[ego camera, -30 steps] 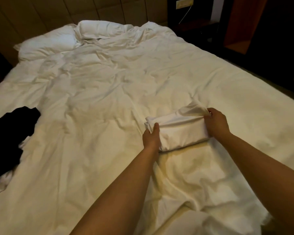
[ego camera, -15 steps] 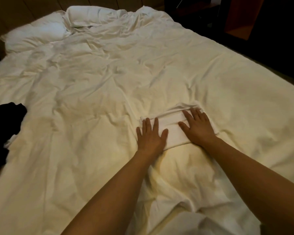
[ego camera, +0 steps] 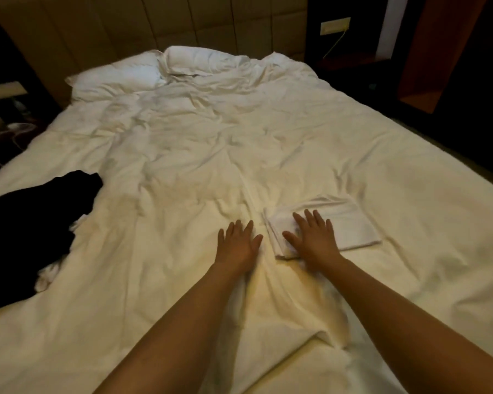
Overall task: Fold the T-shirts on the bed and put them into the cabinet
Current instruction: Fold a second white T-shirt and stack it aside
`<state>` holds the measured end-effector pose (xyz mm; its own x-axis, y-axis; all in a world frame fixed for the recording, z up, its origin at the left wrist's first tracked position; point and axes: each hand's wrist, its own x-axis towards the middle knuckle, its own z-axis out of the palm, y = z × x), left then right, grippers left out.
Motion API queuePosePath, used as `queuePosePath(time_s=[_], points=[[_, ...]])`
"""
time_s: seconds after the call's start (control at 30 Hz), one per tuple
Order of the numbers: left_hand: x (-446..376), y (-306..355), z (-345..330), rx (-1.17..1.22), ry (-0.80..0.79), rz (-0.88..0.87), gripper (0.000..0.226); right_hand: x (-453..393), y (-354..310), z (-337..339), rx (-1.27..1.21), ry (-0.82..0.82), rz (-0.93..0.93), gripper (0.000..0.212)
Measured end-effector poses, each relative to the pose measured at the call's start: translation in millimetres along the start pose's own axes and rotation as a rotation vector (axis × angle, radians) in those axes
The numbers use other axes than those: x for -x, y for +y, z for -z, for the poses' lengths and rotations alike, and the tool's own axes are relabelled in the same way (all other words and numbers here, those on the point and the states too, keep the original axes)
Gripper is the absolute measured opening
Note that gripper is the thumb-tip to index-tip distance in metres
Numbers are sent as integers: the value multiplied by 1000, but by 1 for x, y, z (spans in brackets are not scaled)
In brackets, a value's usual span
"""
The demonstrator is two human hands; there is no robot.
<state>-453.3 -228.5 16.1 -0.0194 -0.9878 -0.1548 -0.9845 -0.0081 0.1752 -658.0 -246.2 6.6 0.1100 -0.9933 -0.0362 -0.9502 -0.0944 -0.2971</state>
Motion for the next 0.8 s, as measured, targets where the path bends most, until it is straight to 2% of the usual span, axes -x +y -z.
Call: queuePosePath(time_s=[0.3, 0.43, 0.8], points=[[87, -121, 35, 19, 53, 150, 53, 36, -142, 3, -64, -25, 258, 72], [128, -173, 44, 13, 83, 219, 55, 50, -204, -5, -9, -58, 358, 72], [210, -304, 39, 53, 150, 412, 54, 87, -335, -47, 23, -102, 539, 68]])
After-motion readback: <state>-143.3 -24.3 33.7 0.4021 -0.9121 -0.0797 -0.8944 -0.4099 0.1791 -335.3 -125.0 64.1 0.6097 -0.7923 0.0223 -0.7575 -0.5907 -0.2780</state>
